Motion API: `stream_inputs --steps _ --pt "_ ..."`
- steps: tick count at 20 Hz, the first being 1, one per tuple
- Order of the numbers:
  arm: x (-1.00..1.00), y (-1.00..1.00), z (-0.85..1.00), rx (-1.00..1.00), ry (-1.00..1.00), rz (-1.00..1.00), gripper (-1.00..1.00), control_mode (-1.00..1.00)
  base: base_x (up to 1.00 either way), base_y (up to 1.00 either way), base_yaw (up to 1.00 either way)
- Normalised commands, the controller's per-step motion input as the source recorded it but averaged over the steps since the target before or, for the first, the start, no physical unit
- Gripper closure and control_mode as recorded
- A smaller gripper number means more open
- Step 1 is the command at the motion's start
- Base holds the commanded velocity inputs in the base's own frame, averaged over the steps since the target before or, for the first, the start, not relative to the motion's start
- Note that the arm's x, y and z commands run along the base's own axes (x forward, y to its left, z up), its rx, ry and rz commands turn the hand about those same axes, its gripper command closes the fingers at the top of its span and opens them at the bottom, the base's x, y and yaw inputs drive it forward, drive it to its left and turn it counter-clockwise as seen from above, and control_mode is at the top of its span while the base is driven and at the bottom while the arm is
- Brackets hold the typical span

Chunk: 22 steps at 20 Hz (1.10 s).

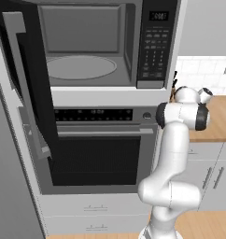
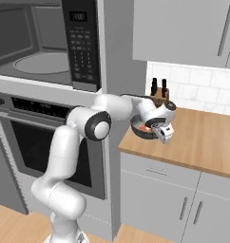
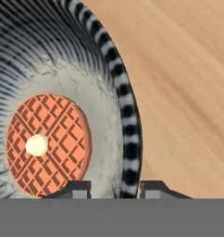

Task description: Open the microwave, place the bowl with waffle inside the microwave, then close the microwave door and turn it on.

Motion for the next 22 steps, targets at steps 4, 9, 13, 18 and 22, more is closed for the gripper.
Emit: stream_inputs --steps 4,9,13,18,22 --pt "0.04 0.45 -0.03 -0.07 -0.03 -0.15 1.00 -1.00 0.00 0.00 0.00" --pt "-0.43 -0.72 0.40 0.17 -0.20 -0.20 1.00 -1.00 0.00 0.00 0.00" --pt "-0.74 -0.90 0.65 0.25 -0.30 -0.20 1.00 -1.00 0.00 0.00 0.00" --pt "-1.00 -0.10 0.38 0.09 -0.23 -0.17 1.00 -1.00 0.00 0.00 0.00" --pt "-1.00 0.51 0.01 -0.10 -0.06 -0.01 1.00 -1.00 0.00 0.00 0.00"
